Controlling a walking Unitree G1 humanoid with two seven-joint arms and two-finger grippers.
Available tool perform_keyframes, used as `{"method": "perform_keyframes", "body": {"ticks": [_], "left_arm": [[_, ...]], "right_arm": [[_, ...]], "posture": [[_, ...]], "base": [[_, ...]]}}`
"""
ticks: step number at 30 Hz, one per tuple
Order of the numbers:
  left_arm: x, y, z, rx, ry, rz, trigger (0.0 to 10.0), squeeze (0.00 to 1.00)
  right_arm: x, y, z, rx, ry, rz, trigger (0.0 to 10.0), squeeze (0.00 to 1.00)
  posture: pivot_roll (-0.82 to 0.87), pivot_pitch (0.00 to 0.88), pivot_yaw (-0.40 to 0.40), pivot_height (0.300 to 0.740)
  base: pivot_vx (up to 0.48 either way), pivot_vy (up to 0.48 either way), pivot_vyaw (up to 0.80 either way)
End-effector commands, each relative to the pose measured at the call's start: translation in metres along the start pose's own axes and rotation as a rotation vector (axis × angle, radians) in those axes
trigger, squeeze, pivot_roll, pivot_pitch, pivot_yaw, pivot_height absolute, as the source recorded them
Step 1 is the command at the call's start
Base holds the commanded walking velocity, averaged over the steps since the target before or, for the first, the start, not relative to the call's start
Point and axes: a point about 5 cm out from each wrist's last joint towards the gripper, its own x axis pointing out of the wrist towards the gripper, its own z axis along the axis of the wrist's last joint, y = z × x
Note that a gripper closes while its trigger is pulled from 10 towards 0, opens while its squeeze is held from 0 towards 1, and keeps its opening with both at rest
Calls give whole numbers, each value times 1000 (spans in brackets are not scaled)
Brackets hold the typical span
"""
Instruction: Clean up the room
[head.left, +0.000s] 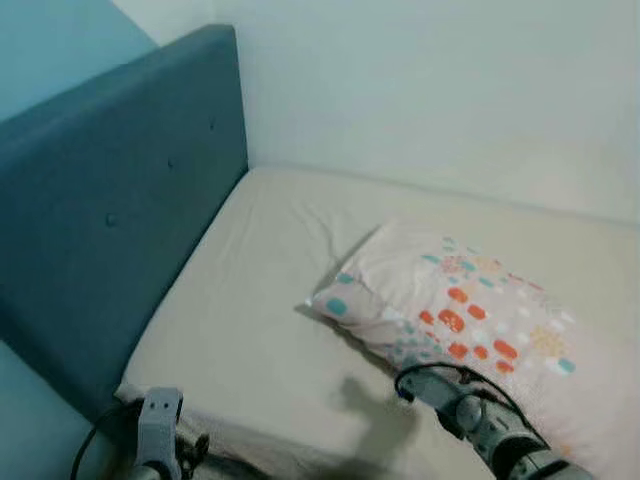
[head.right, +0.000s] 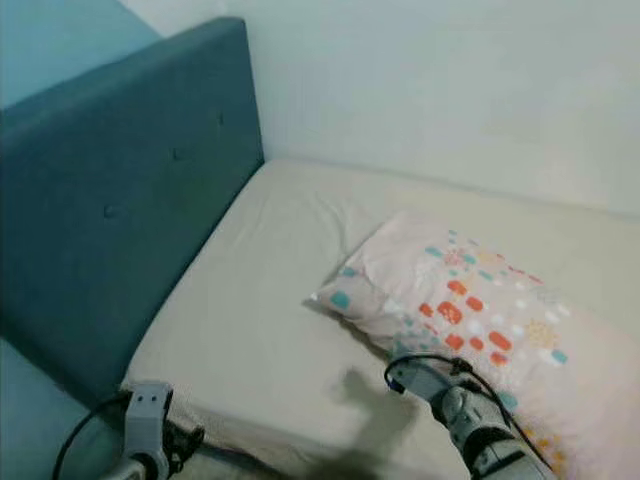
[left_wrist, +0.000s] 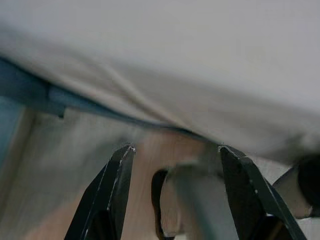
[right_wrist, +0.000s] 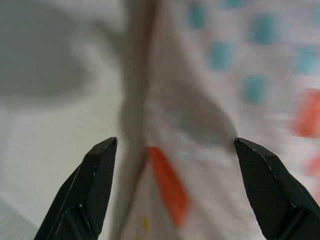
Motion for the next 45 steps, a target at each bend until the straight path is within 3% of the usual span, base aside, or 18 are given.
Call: {"method": "perform_keyframes", "body": {"ticks": [1, 4, 6, 7, 9, 11, 12, 13, 15, 22, 32, 40, 45], "left_arm": [[-4, 5, -7, -5, 20, 5, 10000, 0], [-5, 5, -6, -6, 14, 2, 10000, 0], [-4, 5, -4, -3, 5, -9, 10000, 0], [-4, 5, -4, -3, 5, -9, 10000, 0], [-3, 5, -2, 0, -4, -19, 10000, 0], [-3, 5, -2, 0, -4, -19, 10000, 0], [-3, 4, -1, 2, -10, -31, 10000, 0], [-3, 4, -1, 2, -10, -31, 10000, 0], [-3, 2, -2, 5, -5, -42, 10000, 0], [-5, -4, -12, 18, 24, -74, 10000, 0], [-6, -8, -19, 22, 53, -82, 10000, 0], [-5, -10, -19, 27, 72, -66, 10000, 0], [-4, -10, -16, 22, 59, -64, 10000, 0]], "right_arm": [[0, 2, -3, -26, 4, -10, 10000, 0], [0, -6, -2, -28, -1, -61, 10000, 0], [-1, -29, 0, -84, -13, -195, 10000, 0], [-1, -29, 0, -84, -13, -195, 10000, 0], [-4, -54, 8, -110, -50, -323, 10000, 0], [-4, -54, 8, -110, -50, -323, 10000, 0], [-8, -73, 22, -99, -123, -399, 10000, 0], [-8, -73, 22, -99, -123, -399, 10000, 0], [-13, -82, 44, -37, -268, -416, 10000, 0], [-25, -98, 76, 5, -429, -458, 10000, 0], [-29, -130, 54, -70, -265, -585, 10000, 0], [-30, -137, 39, -118, -231, -600, 10000, 0], [-33, -152, 19, -205, -146, -643, 10000, 0]], "posture": [[8, 107, -42, 605], [8, 113, -39, 600], [8, 113, -39, 590], [8, 113, -39, 590], [7, 119, -37, 585], [7, 119, -37, 585], [4, 123, -36, 585], [4, 123, -36, 585], [4, 123, -36, 585], [-1, 129, -38, 585], [-2, 121, -44, 585], [-1, 129, -46, 585], [0, 143, -47, 585]], "base": [[0, 0, 0], [0, 0, 0], [0, 0, 0], [0, 0, 0], [0, 0, 0], [0, 0, 0], [0, 0, 0], [0, 0, 0], [0, 0, 0], [0, 0, 0], [0, 0, 0], [0, 0, 0], [0, 0, 0]]}}
